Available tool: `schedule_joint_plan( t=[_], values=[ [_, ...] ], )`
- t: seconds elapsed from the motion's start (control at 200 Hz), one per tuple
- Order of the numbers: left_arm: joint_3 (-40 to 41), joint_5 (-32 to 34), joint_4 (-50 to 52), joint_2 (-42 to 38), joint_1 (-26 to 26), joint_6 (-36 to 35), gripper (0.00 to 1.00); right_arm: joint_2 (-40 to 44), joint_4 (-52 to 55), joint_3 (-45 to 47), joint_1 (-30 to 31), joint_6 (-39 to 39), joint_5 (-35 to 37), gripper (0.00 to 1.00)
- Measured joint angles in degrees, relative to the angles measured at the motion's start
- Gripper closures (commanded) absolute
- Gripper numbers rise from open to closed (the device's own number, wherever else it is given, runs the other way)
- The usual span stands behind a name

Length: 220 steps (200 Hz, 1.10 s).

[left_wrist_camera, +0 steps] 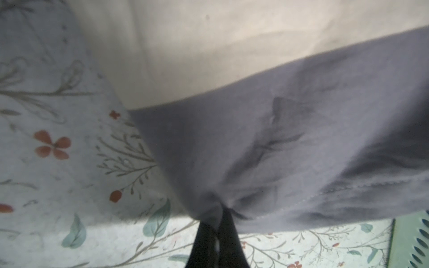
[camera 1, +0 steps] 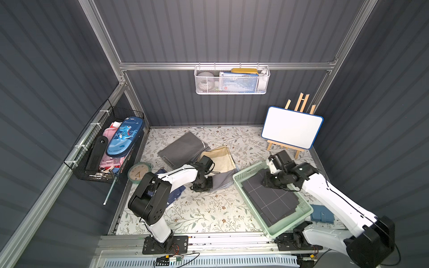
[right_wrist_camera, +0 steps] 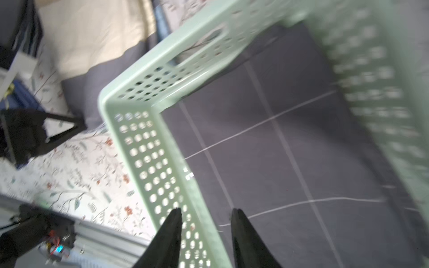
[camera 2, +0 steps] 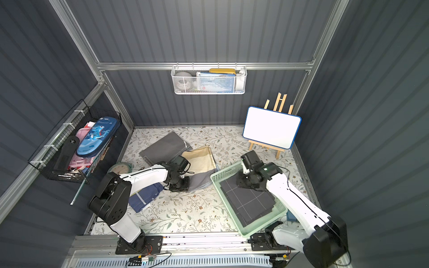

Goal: Put the folded pillowcase in the basket
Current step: Move the pillowcase to the center of the board, then adjust the basket at the center of the board.

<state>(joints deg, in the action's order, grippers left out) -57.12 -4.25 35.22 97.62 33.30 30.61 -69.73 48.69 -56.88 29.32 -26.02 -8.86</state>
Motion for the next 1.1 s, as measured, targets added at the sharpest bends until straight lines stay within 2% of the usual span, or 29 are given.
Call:
schedule_joint_plan(
  t=[0.12, 0.225, 0.545, 0.73, 1.101],
  values=[
    [-1.6, 0.0, 1.1, 1.4, 0.0, -0.2, 1.0, -5.9, -3.6, -0.3, 7.4, -2.3, -4.1, 0.62],
    [-2.8, 0.0, 1.9, 2.5, 0.0, -0.3, 1.0, -9.4, -5.7, -0.5, 11.5, -4.1, -6.3, 0.64],
    [-4.9, 0.4, 3.4, 3.8, -0.5, -1.3, 1.0, -20.7, -9.0, -4.5, 16.6, -7.5, -7.1, 0.65],
    [-5.9, 1.6, 3.2, 4.4, -3.2, -2.6, 1.0, -24.9, -8.7, -7.2, 15.0, -8.7, -3.2, 0.65],
    [-7.8, 3.2, 3.0, 6.0, -5.0, -4.8, 1.0, -25.3, -7.8, -7.6, 2.3, -6.8, 0.8, 0.65]
  ],
)
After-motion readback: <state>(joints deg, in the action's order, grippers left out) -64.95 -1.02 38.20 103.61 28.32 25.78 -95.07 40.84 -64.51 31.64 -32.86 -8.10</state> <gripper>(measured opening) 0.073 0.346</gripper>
